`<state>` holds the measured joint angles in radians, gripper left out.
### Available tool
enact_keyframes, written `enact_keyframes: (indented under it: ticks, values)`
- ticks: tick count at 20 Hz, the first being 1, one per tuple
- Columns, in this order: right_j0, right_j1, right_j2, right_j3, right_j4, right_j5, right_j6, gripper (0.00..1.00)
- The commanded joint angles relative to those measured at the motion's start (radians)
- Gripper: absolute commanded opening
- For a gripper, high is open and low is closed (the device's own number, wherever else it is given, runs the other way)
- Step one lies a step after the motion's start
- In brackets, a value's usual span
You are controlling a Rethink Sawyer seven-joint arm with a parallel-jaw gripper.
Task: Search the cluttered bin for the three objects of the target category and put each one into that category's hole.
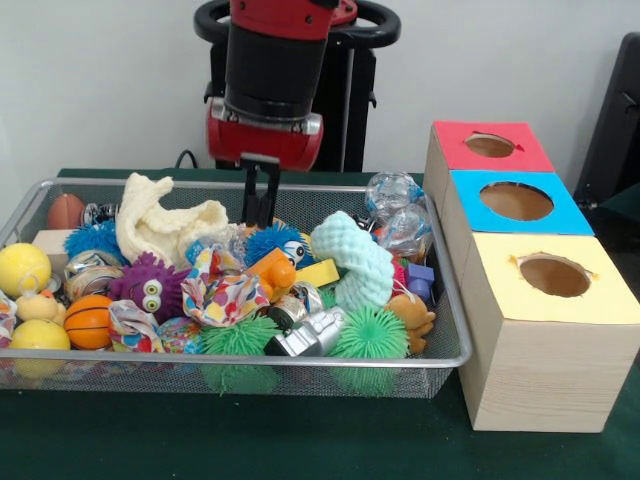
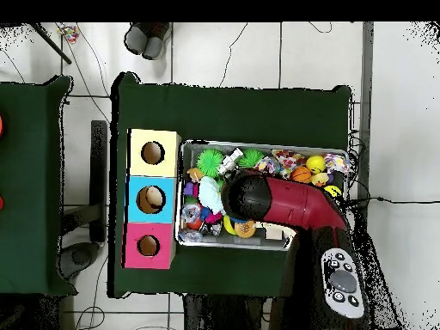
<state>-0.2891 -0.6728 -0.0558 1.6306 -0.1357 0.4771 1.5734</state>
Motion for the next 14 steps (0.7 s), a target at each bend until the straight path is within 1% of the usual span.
enact_keyframes:
  ticks: [1, 7, 11, 12, 14]
  values:
    - [-0.015, -0.029, 0.056, 0.054, 0.056, 0.145, 0.119, 0.00]
    - [-0.021, 0.050, 0.064, 0.011, 0.051, 0.124, 0.115, 0.00]
    - [-0.028, 0.109, 0.060, -0.004, 0.040, 0.052, 0.122, 0.00]
    - [-0.029, 0.125, 0.057, -0.020, 0.036, 0.038, 0.123, 0.00]
    - [-0.030, 0.140, 0.053, -0.033, 0.028, 0.023, 0.119, 0.00]
